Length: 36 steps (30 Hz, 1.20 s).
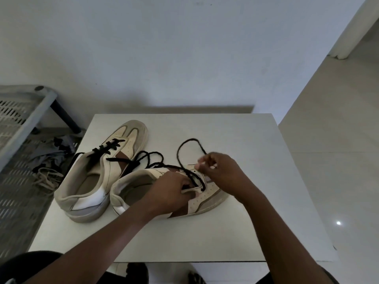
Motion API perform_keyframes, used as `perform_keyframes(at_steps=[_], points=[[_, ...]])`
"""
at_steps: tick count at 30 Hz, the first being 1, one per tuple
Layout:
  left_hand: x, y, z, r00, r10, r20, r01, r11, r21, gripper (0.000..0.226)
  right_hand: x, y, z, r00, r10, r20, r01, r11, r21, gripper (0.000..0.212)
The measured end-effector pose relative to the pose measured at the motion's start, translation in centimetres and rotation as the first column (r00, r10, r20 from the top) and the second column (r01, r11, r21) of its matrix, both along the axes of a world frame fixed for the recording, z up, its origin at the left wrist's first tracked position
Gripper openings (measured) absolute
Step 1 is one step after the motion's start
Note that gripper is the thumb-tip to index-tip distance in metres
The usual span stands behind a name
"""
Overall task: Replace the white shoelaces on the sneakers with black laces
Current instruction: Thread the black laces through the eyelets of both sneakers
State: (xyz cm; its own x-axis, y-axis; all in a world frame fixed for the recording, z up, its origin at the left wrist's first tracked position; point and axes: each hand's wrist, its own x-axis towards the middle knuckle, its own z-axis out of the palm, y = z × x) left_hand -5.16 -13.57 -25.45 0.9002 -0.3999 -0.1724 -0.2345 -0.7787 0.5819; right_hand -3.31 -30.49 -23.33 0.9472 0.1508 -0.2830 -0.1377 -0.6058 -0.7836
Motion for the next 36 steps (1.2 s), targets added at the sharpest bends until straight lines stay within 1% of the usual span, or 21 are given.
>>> perform_keyframes(at_steps=[2, 3, 5, 7, 8, 10, 12, 15, 17, 18, 21, 23, 25, 27, 29, 33, 35, 36], points=[[0.1, -0.1, 0.1, 1.0, -0.01, 0.015, 0.01, 1.0, 0.014, 0.018, -0.2, -0.4, -0.3, 0.993, 0.11, -0.046, -0.114, 0.99, -0.078, 0.02], [0.2, -0.1, 0.1, 1.0, -0.008, 0.022, 0.008, 1.0, 0.024, 0.02, -0.3, -0.1, -0.4, 0.989, 0.145, -0.039, -0.149, 0.979, -0.137, 0.02], [0.2, 0.0, 0.0, 0.999, 0.0, 0.034, -0.001, 1.0, 0.031, 0.023, -0.6, 0.8, -0.7, 0.984, 0.176, 0.02, -0.165, 0.951, -0.263, 0.022], [0.1, 0.1, 0.0, 0.999, 0.021, 0.027, -0.021, 0.999, 0.029, 0.03, -0.8, 1.6, -0.7, 0.981, 0.173, 0.091, -0.135, 0.937, -0.323, 0.024], [0.1, 0.1, 0.0, 0.999, 0.036, 0.016, -0.036, 0.999, 0.028, 0.035, -0.9, 1.6, -0.7, 0.98, 0.16, 0.12, -0.113, 0.938, -0.326, 0.026], [0.2, 0.1, 0.0, 0.997, 0.071, -0.003, -0.071, 0.997, 0.021, 0.042, -0.8, 1.1, -0.5, 0.981, 0.08, 0.177, -0.029, 0.962, -0.273, 0.031], [0.1, 0.0, 0.1, 0.996, 0.088, -0.011, -0.088, 0.996, 0.002, 0.046, -0.4, 0.6, -0.6, 0.983, 0.013, 0.184, 0.026, 0.978, -0.208, 0.03], [0.1, 0.0, 0.2, 0.997, 0.077, -0.008, -0.077, 0.997, -0.004, 0.044, -0.6, 1.2, -0.9, 0.992, 0.057, 0.115, -0.038, 0.986, -0.165, 0.024], [0.2, 0.1, 0.0, 0.997, 0.082, -0.006, -0.082, 0.997, 0.009, 0.041, -0.6, 1.8, -1.2, 0.987, 0.067, 0.149, -0.031, 0.973, -0.227, 0.013], [0.2, 0.1, -0.1, 0.997, 0.082, 0.0, -0.082, 0.996, 0.026, 0.04, -0.7, 1.9, -1.3, 0.984, 0.065, 0.166, -0.018, 0.961, -0.275, 0.011], [0.2, 0.0, -0.2, 0.997, 0.081, 0.006, -0.081, 0.996, 0.049, 0.039, -0.8, 1.8, -1.0, 0.982, 0.021, 0.186, 0.052, 0.923, -0.382, 0.019], [0.2, 0.1, 0.0, 0.998, 0.066, 0.006, -0.066, 0.996, 0.065, 0.036, -0.8, 1.8, -0.8, 0.977, 0.02, 0.212, 0.075, 0.898, -0.433, 0.015], [0.1, 0.1, 0.2, 0.999, 0.043, 0.005, -0.043, 0.996, 0.083, 0.033, -0.9, 1.8, -0.6, 0.977, 0.029, 0.213, 0.068, 0.899, -0.432, 0.012], [0.0, 0.0, 0.3, 1.0, 0.02, 0.011, -0.02, 0.996, 0.081, 0.027, -1.0, 1.8, -0.4, 0.982, 0.025, 0.187, 0.057, 0.905, -0.422, 0.016], [0.0, -0.1, 0.4, 1.0, 0.011, 0.027, -0.013, 0.996, 0.089, 0.024, -1.1, 2.3, -0.4, 0.983, 0.006, 0.183, 0.079, 0.886, -0.456, 0.019], [0.0, 0.0, 0.1, 0.998, 0.018, 0.057, -0.023, 0.996, 0.09, 0.026, -1.6, 3.9, -1.1, 0.981, 0.042, 0.192, 0.081, 0.805, -0.588, 0.021], [-0.1, 0.1, 0.2, 0.998, 0.012, 0.063, -0.018, 0.996, 0.09, 0.032, -1.7, 4.1, -1.1, 0.98, 0.049, 0.192, 0.075, 0.807, -0.586, 0.018], [-0.1, 0.1, 0.2, 0.998, 0.004, 0.063, -0.01, 0.995, 0.099, 0.031, -1.5, 3.9, -1.2, 0.982, 0.039, 0.187, 0.073, 0.83, -0.553, 0.017]])
